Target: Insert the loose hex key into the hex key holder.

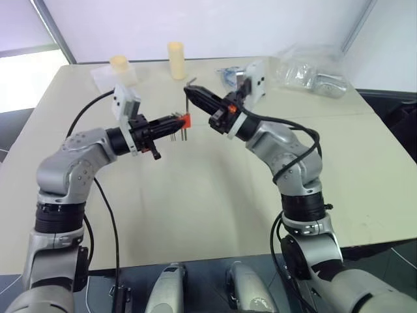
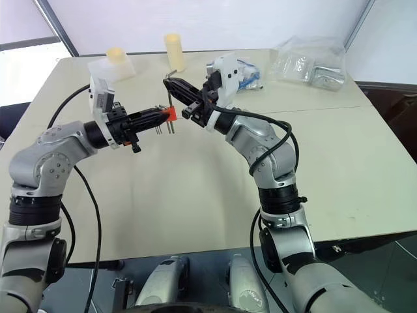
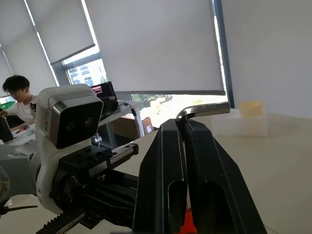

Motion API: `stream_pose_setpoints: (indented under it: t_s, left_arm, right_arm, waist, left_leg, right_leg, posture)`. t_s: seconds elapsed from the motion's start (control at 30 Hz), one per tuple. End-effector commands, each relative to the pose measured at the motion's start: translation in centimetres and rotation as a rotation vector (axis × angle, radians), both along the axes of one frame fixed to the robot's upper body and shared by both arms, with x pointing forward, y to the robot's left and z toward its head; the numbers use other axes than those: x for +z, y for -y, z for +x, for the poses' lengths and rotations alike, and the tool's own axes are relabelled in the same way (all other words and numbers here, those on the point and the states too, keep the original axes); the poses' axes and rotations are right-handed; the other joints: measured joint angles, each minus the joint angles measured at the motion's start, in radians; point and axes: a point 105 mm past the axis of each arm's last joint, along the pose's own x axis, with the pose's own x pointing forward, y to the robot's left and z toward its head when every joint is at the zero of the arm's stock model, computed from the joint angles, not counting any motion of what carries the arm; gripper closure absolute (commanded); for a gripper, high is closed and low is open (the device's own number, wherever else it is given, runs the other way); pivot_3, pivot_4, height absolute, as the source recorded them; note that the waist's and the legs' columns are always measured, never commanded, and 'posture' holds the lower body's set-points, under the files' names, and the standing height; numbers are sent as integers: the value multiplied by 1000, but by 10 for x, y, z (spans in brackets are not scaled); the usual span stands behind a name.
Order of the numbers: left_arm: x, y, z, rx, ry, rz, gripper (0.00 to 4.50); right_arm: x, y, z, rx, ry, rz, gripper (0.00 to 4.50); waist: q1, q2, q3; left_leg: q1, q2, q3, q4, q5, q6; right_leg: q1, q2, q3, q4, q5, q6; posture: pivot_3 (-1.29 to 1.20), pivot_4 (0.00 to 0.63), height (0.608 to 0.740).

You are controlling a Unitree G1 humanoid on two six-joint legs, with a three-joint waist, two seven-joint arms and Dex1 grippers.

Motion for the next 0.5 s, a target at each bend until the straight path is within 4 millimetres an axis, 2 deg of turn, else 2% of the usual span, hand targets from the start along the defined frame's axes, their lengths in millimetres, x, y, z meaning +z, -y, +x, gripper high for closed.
stream_pose_setpoints:
  t_s: [0.03, 0.27, 0.37, 0.5]
  left_arm:
    - [20, -3, -3, 2, 79, -11, 4500]
    - [21, -1, -5, -6, 85, -12, 4500]
    - [21, 1, -5, -11, 88, -13, 4500]
    - [22, 1, -6, -14, 90, -15, 4500]
  right_arm:
    - [14, -2, -7, 19, 54, 13, 4480]
    - [11, -5, -7, 25, 40, 5, 4480]
    - [8, -7, -8, 28, 34, -6, 3622]
    - [4, -10, -10, 45, 20, -25, 1701]
  waist:
    - [0, 0, 0]
    - [0, 0, 0]
    - [0, 0, 0]
    - [0, 0, 0]
  left_leg:
    - [0, 0, 0, 0, 0, 0]
    - [0, 0, 0, 0, 0, 0]
    - [0, 0, 0, 0, 0, 0]
    - [0, 0, 0, 0, 0, 0]
  right_leg:
    - [0, 0, 0, 0, 0, 0]
    - [0, 0, 0, 0, 0, 0]
    - [0, 0, 0, 0, 0, 0]
    - [0, 0, 0, 0, 0, 0]
  posture:
    - [0, 150, 740]
    - [0, 150, 740]
    - [0, 150, 740]
    - [0, 150, 740]
